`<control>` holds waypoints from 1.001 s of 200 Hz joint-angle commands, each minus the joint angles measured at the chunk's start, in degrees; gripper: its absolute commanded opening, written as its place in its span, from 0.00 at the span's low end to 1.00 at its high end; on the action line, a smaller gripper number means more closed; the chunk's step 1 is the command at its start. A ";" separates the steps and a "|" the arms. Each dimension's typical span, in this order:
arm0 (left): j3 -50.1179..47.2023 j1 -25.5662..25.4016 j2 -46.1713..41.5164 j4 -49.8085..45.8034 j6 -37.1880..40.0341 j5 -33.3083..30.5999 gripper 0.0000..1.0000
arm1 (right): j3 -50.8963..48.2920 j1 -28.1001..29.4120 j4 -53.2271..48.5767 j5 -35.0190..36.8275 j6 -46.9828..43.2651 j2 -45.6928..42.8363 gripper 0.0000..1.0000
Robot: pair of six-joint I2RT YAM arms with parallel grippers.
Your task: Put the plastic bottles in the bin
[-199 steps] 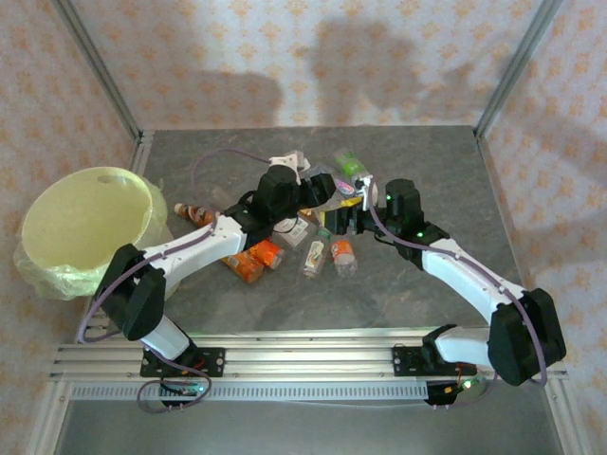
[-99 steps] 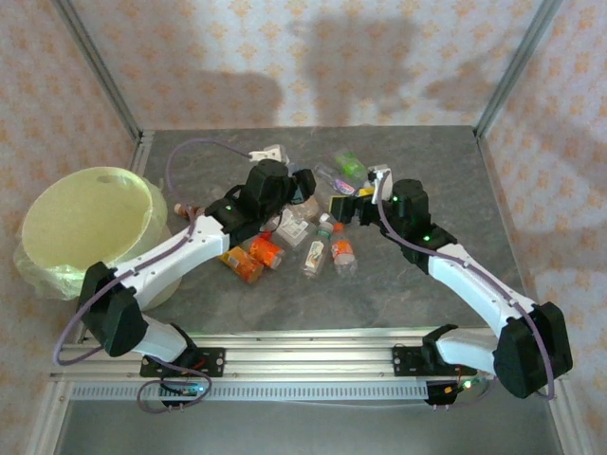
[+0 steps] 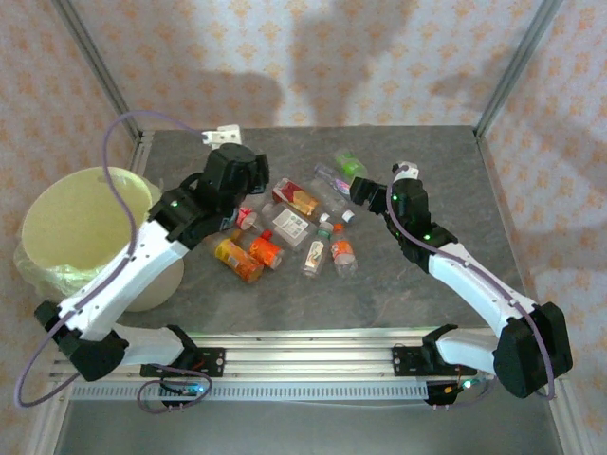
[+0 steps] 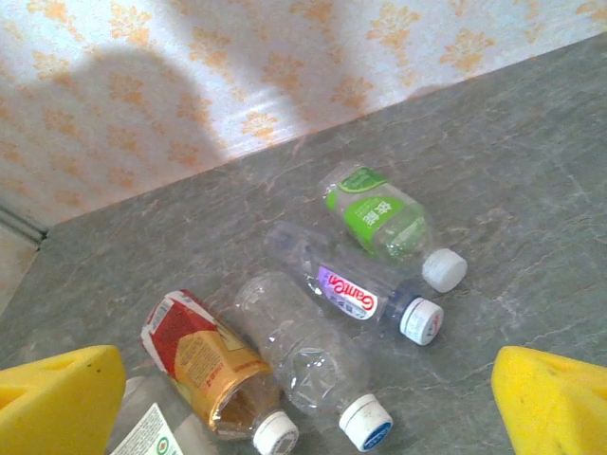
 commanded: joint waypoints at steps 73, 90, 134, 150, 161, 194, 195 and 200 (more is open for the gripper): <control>11.29 11.36 -4.96 -22.67 7.77 -23.06 0.59 | 2.61 0.22 -1.50 7.19 1.40 0.38 0.99; 9.24 17.31 -7.20 -21.75 8.62 -19.95 0.59 | 2.70 0.19 -1.70 6.63 1.77 0.34 0.99; 5.10 34.49 -10.90 -21.86 9.31 -3.58 0.59 | 2.00 0.17 -2.90 9.32 3.33 -0.09 0.99; 3.52 39.12 -10.34 -24.28 9.44 -0.79 0.59 | 1.43 0.19 -2.72 10.52 3.43 -0.62 0.99; 2.13 42.29 -10.39 -25.16 9.82 -0.34 0.59 | 1.06 0.20 -2.54 10.51 3.13 -0.95 0.99; -2.73 55.65 -11.95 -23.94 9.33 10.59 0.61 | 0.24 0.22 -1.12 9.35 1.52 -1.10 0.99; -2.87 55.94 -11.95 -23.92 9.36 10.91 0.61 | 0.23 0.23 -1.05 9.35 1.46 -1.05 0.99; -3.52 57.72 -11.71 -23.92 9.03 12.31 0.62 | 0.34 0.20 -0.99 9.24 1.22 -0.96 0.99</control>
